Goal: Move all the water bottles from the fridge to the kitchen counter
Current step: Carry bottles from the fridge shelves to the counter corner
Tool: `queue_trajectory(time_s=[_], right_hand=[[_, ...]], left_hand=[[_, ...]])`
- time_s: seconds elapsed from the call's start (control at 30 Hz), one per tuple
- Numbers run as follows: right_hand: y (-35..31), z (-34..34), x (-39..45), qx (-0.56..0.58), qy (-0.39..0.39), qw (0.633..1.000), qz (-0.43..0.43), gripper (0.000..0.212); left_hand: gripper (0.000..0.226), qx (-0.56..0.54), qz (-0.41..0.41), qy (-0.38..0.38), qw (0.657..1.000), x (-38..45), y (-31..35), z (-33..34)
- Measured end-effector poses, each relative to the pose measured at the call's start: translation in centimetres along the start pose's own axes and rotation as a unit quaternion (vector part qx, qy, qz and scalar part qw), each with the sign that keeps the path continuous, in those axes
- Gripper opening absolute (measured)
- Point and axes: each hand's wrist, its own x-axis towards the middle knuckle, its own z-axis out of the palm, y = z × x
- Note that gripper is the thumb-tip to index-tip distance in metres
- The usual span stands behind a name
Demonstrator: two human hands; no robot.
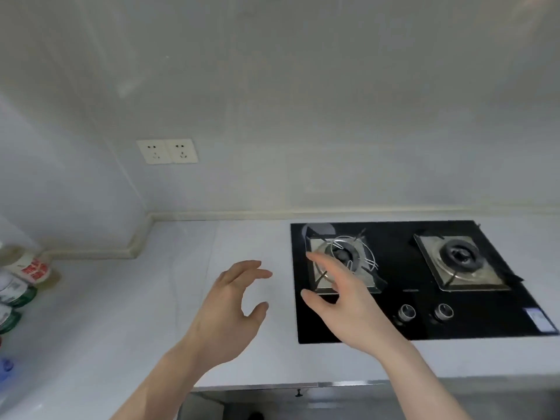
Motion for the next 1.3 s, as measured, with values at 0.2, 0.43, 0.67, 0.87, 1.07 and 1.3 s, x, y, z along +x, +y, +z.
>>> queue_trajectory(time_s=[0.2, 0.43, 0.67, 0.87, 1.07, 1.3], right_hand=[[1.3, -3.2, -3.9, 0.022, 0.129, 0.99, 0.057, 0.061], [2.4, -5.0, -9.7, 0.006, 0.258, 0.957, 0.136, 0.062], [2.8, -5.6, -17.0, -0.024, 0.362, 0.91, 0.201, 0.063], [3.7, -8.1, -25.9, -0.034, 0.472, 0.844, 0.253, 0.063], [5.5, -11.9, -34.0, -0.049, 0.528, 0.804, 0.269, 0.063], [8.3, -17.4, -43.2, -0.065, 0.548, 0.787, 0.277, 0.063]], left_hand=[[0.046, -0.02, 0.102, -0.064, 0.993, 3.6, 3.3, 1.4], [0.055, -0.051, 0.213, -0.15, 0.964, 7.2, 7.0, 4.6], [0.062, -0.053, 0.304, -0.236, 0.921, 7.1, 12.3, 8.2], [0.062, -0.069, 0.391, -0.283, 0.873, 5.2, 20.5, 12.3], [0.063, -0.085, 0.441, -0.31, 0.838, 1.3, 28.8, 17.8], [0.056, -0.086, 0.467, -0.317, 0.821, -4.3, 36.8, 24.0]])
